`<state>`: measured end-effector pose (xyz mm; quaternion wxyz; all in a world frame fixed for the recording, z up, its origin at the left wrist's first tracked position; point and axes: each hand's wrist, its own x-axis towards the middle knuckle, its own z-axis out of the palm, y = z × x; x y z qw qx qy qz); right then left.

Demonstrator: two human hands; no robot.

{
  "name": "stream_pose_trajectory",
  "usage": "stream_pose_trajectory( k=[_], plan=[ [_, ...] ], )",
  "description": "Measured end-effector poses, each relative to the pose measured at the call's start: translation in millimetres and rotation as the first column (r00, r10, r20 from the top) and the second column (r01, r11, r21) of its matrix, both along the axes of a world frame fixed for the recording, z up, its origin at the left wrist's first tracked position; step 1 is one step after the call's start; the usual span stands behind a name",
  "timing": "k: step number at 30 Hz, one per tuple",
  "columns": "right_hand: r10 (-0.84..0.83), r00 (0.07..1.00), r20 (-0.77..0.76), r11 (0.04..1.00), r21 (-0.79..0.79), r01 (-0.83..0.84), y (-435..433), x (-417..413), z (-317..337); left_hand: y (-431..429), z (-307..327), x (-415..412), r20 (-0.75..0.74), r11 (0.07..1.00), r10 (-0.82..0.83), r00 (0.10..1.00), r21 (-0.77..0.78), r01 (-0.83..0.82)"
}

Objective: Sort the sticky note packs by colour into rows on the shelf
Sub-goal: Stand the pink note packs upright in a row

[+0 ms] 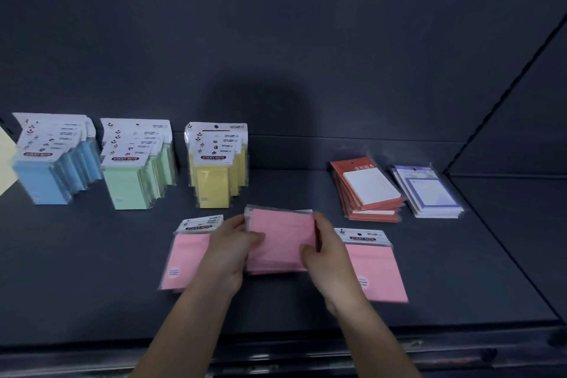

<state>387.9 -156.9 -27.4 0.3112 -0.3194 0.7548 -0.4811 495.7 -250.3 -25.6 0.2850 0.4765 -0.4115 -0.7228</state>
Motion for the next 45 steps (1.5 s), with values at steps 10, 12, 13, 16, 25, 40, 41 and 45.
stream_pose_trajectory(
  k=[10,12,13,16,25,40,41,45],
  plan=[
    [-0.086,0.946,0.312,0.953,-0.252,0.170,-8.0,-12.3,19.3,15.7,11.4,4.6,-0.090,0.849,-0.102,0.991,-0.527,0.040],
    [-0.080,0.968,0.238,0.951,-0.273,0.145,-8.0,-14.2,19.6,13.2,4.6,2.3,-0.091,0.843,-0.100,0.991,-0.536,0.036],
    [-0.083,0.976,0.200,0.955,-0.263,0.136,-7.7,-13.8,17.6,12.4,0.7,0.5,-0.073,0.850,-0.089,0.993,-0.525,0.038],
    [-0.083,0.989,0.122,0.971,-0.213,0.108,-6.5,-11.4,10.6,14.1,-6.0,-6.8,-0.024,0.860,-0.080,0.997,-0.508,0.057],
    [-0.035,0.993,-0.115,0.989,-0.150,0.018,-6.3,-8.5,10.9,20.2,-10.7,-16.8,0.109,0.757,-0.042,0.993,-0.646,0.103],
    [-0.181,0.922,-0.342,0.976,-0.175,0.127,-88.0,-57.2,9.7,-55.4,-10.4,-80.1,0.189,0.671,0.111,0.976,-0.738,0.066],
    [-0.187,0.924,-0.335,0.974,-0.185,0.130,-92.4,-59.4,9.3,-60.3,-12.0,-83.5,0.199,0.663,0.131,0.971,-0.746,0.063],
    [-0.192,0.929,-0.316,0.968,-0.215,0.127,-106.5,-65.7,7.0,-73.1,-13.4,-94.4,0.264,0.659,0.203,0.943,-0.749,0.068]
  ],
)
